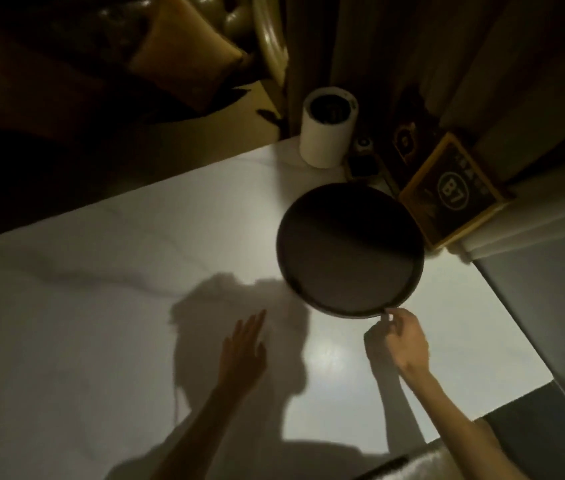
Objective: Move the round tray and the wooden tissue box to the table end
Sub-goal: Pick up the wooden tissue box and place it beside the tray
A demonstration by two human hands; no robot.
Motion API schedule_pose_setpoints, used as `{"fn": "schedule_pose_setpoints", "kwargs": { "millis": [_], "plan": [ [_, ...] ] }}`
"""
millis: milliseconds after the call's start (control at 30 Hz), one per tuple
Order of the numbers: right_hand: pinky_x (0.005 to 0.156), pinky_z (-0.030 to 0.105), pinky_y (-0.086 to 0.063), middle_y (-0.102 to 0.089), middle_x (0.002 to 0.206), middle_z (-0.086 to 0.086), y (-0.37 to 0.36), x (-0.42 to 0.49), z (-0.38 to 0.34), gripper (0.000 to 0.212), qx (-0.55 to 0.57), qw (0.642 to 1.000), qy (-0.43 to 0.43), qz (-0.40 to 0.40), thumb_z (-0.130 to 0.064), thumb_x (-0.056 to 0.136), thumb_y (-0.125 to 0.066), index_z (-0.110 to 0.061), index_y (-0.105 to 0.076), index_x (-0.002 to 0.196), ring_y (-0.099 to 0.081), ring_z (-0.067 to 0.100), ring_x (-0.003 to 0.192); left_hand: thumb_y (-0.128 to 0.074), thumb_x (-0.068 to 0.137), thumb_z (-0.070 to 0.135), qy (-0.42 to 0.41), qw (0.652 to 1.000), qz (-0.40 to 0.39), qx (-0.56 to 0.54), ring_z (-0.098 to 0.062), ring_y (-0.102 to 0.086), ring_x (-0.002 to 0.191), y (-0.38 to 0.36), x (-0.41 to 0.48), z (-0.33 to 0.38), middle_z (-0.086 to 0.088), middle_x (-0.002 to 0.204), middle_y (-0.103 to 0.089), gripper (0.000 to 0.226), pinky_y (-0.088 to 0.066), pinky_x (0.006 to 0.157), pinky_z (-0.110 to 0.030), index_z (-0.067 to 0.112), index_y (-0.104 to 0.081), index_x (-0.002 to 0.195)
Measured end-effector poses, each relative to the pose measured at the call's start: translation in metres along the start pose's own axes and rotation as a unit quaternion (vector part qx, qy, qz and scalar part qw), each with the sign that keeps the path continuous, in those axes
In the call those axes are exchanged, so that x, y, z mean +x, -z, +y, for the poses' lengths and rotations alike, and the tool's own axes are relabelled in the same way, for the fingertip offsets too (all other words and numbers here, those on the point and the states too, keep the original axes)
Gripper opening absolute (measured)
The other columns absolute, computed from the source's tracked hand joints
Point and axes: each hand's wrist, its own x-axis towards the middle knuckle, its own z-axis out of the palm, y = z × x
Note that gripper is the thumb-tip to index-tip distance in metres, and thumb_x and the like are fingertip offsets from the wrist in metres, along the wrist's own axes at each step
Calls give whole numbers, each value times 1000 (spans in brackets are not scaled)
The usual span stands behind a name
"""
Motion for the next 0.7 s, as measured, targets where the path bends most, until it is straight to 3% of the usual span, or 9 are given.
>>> {"fn": "schedule_pose_setpoints", "kwargs": {
  "millis": [67,167,267,367,467,567,700],
  "plan": [
    [95,41,-49,-65,121,6,-26,-40,-18,34,4,998,39,-43,-7,86,-50,-22,-70,108,-63,29,109,-40,82,29,81,991,64,-82,-25,-58,125,15,-42,-41,-5,137,-60,58,-45,103,-36,22,-52,139],
    [96,39,-51,-71,114,-2,-89,-96,-61,38,17,975,112,-191,-12,81,-45,-27,-72,104,-66,20,105,-51,86,11,184,962,153,-129,-24,-71,104,42,-99,-98,-5,112,-75,36,-51,88,-30,14,-71,116],
    [90,32,-54,-75,107,-1,-158,-159,-114,24,-26,918,204,-338,-15,90,-54,-26,-73,98,-70,18,99,-55,91,3,235,933,214,-168,-21,-72,97,69,-156,-153,-1,107,-76,31,-51,82,-27,16,-72,113],
    [92,41,-54,-74,108,3,-220,-230,-166,35,-67,855,256,-446,-13,87,-55,-46,-64,86,-70,21,100,-50,94,3,283,892,259,-236,-18,-71,94,92,-206,-210,1,102,-75,33,-55,79,-29,19,-68,117],
    [95,33,-51,-68,119,6,-277,-298,-207,27,-126,791,285,-526,-21,94,-48,-30,-70,107,-66,23,106,-48,95,-1,299,841,333,-305,-5,-70,86,120,-257,-266,11,96,-71,33,-55,76,-20,15,-66,118],
    [87,25,-50,-65,125,3,-326,-359,-243,31,-163,761,282,-561,-13,96,-47,-19,-68,118,-65,20,108,-50,94,-4,324,791,404,-325,2,-68,81,147,-304,-325,1,94,-71,26,-52,74,-15,1,-67,114],
    [98,33,-49,-64,130,-3,-390,-429,-279,28,-184,749,283,-571,-18,95,-51,-24,-69,116,-63,18,114,-51,90,-8,365,744,428,-361,-25,-69,95,176,-347,-417,-10,108,-71,33,-56,85,-42,6,-65,117]
  ]
}}
